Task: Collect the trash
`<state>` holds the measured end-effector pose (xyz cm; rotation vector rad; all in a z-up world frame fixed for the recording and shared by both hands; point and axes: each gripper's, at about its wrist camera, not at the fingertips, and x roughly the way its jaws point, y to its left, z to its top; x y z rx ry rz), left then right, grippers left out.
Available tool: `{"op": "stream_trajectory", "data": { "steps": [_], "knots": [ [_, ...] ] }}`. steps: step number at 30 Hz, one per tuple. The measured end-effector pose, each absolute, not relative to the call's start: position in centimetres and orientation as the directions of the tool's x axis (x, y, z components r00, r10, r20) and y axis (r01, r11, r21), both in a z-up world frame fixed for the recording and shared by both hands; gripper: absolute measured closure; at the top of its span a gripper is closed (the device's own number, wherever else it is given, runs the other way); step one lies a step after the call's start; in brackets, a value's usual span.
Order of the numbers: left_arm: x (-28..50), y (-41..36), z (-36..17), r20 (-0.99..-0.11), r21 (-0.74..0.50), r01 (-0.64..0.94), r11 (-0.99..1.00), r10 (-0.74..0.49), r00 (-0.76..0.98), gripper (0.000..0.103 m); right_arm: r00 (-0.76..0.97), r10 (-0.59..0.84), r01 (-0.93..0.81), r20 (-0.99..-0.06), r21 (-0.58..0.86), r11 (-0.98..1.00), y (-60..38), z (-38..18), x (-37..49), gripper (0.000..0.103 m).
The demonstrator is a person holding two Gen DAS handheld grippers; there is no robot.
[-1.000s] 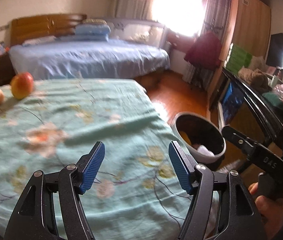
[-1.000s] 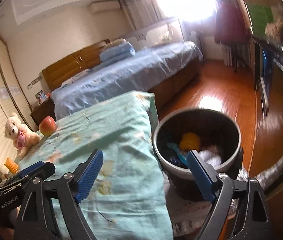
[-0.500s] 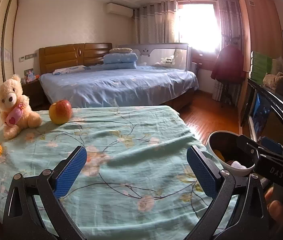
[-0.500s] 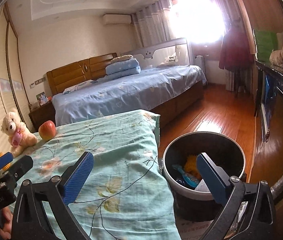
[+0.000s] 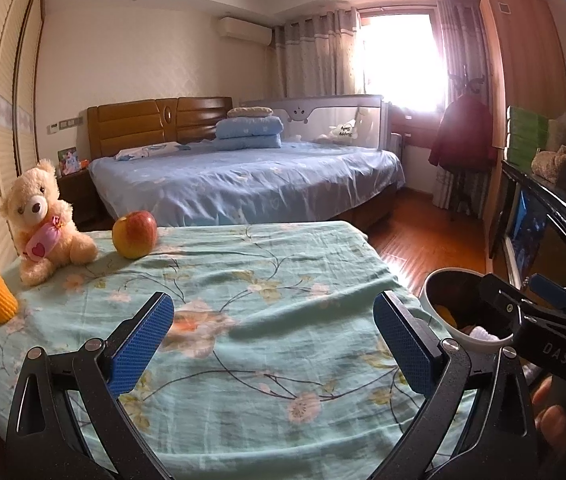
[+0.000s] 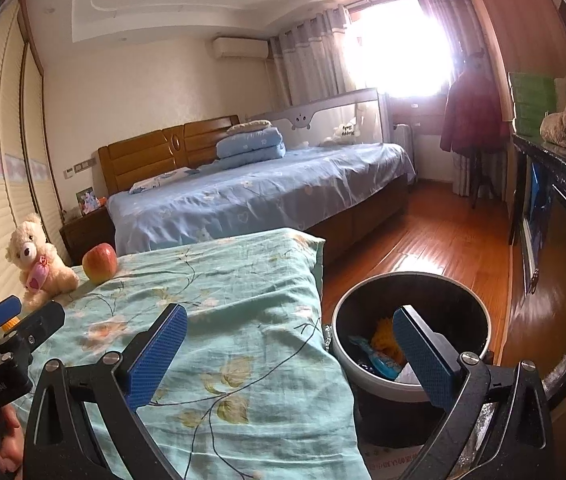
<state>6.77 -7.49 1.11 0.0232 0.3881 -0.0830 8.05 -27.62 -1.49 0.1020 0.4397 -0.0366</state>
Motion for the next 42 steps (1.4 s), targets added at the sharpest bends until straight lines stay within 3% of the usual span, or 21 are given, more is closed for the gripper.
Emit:
{"op": "stream_trajectory", "data": {
  "steps": [42],
  "knots": [
    [6.44, -7.65, 1.13, -0.395, 0.003, 0.085, 0.996, -0.077, 0.916, 0.001, 0.897, -0.007, 0.054, -0.443, 0.095, 0.994, -27.25, -1.07, 7.76, 0.000]
  ]
}}
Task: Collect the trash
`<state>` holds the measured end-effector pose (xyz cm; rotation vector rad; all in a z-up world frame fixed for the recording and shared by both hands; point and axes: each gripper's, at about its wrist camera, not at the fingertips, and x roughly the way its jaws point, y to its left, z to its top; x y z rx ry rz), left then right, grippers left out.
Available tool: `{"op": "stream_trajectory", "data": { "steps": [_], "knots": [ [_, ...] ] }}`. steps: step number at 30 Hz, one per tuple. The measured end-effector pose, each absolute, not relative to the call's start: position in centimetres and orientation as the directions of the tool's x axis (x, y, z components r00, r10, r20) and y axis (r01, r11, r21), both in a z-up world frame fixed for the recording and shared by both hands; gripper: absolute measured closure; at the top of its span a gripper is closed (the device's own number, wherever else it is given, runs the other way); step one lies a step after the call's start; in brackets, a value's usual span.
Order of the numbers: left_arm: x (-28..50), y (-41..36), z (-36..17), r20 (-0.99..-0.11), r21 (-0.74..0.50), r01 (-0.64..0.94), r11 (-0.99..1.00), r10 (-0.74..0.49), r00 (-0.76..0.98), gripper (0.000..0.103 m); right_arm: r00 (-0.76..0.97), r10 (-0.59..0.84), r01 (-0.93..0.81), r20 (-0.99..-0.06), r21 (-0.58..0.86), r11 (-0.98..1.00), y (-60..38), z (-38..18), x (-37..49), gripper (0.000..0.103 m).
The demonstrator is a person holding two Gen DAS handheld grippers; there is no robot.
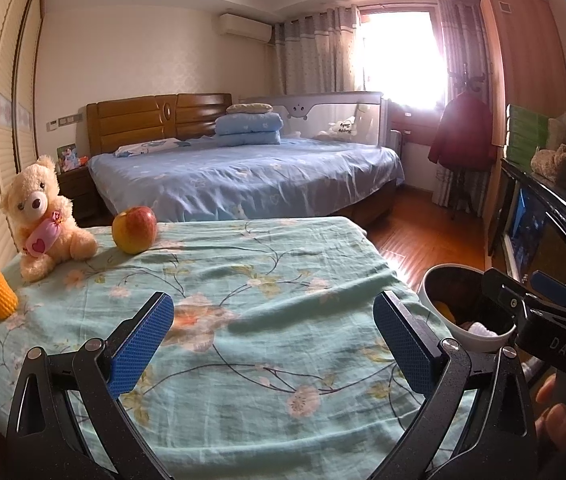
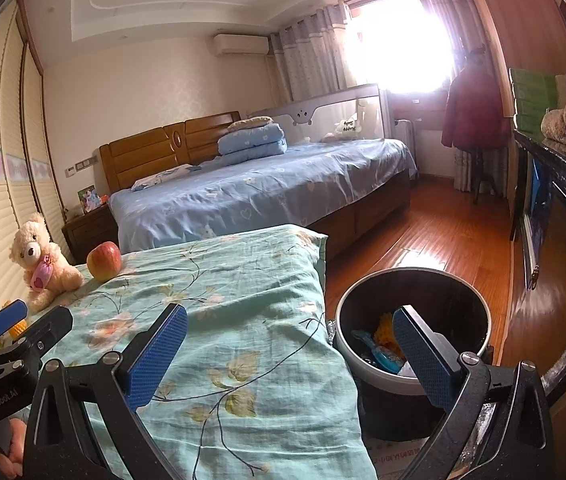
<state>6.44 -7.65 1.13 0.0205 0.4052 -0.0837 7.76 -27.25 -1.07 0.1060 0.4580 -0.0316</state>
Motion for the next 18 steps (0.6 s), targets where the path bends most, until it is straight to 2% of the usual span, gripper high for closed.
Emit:
{"op": "stream_trajectory", "data": {
  "steps": [18],
  "knots": [
    [6.42, -7.90, 1.14, -0.395, 0.000, 0.090, 0.996, -0.083, 0.915, 0.001, 0.896, -0.006, 0.053, -0.444, 0.095, 0.994, -27.27, -1.05, 7.68, 0.000]
  ]
}}
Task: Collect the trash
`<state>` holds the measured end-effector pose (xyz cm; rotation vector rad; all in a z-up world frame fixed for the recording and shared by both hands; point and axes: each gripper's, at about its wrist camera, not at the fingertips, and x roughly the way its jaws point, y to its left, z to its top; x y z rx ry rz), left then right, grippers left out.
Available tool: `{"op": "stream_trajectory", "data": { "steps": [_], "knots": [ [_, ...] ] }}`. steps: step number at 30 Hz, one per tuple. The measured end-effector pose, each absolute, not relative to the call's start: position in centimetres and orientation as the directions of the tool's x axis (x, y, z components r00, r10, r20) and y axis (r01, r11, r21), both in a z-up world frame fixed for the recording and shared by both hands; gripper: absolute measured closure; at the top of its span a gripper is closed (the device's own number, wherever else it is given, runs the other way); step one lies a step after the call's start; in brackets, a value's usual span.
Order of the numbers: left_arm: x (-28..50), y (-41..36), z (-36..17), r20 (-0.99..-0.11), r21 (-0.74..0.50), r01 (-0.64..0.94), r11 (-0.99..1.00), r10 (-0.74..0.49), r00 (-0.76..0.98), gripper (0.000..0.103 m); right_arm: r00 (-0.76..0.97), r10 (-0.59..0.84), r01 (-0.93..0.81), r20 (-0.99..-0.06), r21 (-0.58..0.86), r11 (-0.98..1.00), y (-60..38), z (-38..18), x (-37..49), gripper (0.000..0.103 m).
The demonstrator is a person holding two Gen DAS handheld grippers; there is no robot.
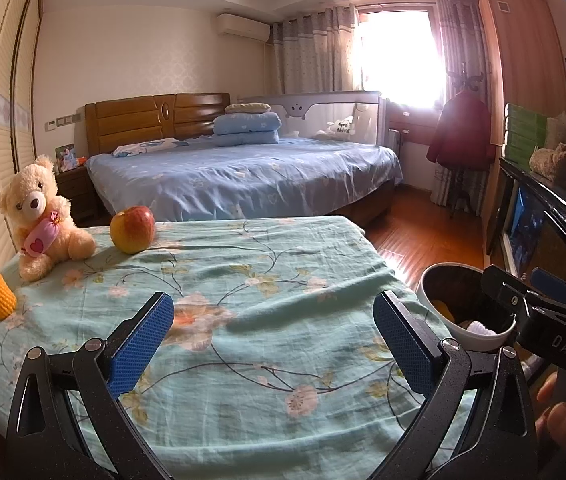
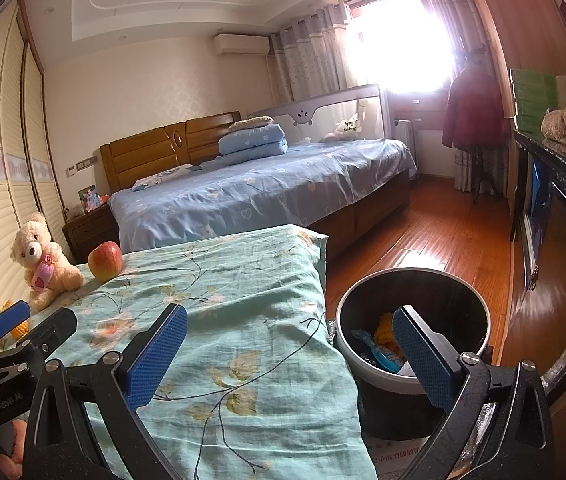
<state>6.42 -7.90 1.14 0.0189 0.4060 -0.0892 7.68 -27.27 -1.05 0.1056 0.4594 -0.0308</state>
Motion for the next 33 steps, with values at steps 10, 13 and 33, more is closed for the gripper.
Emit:
{"op": "stream_trajectory", "data": {
  "steps": [10, 13, 33],
  "knots": [
    [6.41, -7.85, 1.13, -0.396, 0.002, 0.090, 0.996, -0.082, 0.915, 0.001, 0.896, -0.003, 0.050, -0.445, 0.094, 0.994, -27.03, -0.83, 7.59, 0.000],
    [6.42, -7.88, 1.14, -0.395, 0.000, 0.091, 0.996, -0.084, 0.915, 0.001, 0.895, -0.002, 0.049, -0.446, 0.093, 0.994, -27.01, -0.83, 7.64, 0.000],
    [6.70, -8.08, 0.97, -0.397, 0.001, 0.102, 0.995, -0.093, 0.913, 0.001, 0.895, 0.003, 0.043, -0.446, 0.092, 0.995, -26.80, -0.92, 7.77, 0.000]
  ]
}}
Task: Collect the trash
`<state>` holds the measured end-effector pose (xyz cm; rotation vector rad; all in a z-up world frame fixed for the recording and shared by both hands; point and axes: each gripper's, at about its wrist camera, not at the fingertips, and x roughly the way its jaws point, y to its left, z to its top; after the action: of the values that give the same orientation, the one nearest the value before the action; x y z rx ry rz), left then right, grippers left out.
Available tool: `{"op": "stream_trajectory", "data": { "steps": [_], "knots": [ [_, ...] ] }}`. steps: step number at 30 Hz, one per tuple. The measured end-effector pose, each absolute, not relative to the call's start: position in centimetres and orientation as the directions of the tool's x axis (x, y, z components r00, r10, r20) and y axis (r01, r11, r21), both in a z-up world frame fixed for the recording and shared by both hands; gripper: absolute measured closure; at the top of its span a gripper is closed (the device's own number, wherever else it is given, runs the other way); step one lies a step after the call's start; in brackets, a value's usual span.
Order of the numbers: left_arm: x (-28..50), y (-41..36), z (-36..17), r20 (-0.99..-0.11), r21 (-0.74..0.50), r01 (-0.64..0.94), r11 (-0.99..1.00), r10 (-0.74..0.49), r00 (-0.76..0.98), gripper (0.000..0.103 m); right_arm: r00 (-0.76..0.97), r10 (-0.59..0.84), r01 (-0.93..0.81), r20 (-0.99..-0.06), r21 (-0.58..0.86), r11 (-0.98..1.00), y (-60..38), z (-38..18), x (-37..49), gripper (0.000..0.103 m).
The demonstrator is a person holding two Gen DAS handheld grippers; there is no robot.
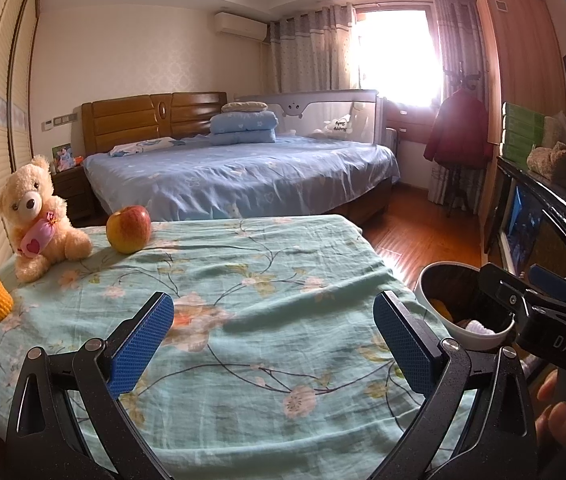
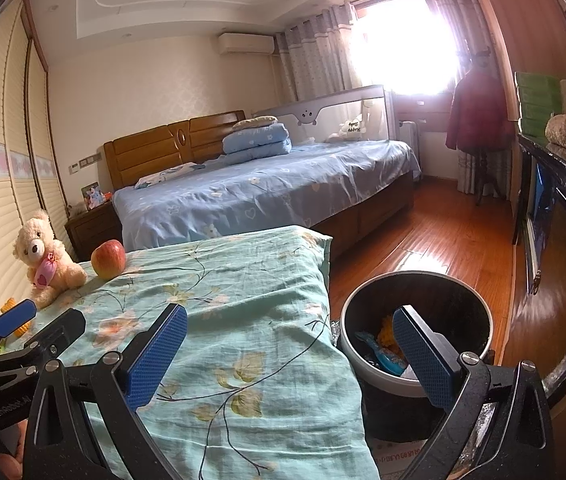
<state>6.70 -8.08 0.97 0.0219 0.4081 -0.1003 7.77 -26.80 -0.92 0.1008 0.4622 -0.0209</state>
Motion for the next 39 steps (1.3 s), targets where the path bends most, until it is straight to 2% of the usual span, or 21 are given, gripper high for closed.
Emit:
{"op": "stream_trajectory", "data": {
  "steps": [39],
  "knots": [
    [7.68, -7.43, 0.29, -0.417, -0.009, 0.119, 0.993, -0.112, 0.902, 0.001, 0.881, 0.018, 0.029, -0.473, 0.091, 0.995, -26.38, -1.39, 8.68, 0.000]
  ]
}}
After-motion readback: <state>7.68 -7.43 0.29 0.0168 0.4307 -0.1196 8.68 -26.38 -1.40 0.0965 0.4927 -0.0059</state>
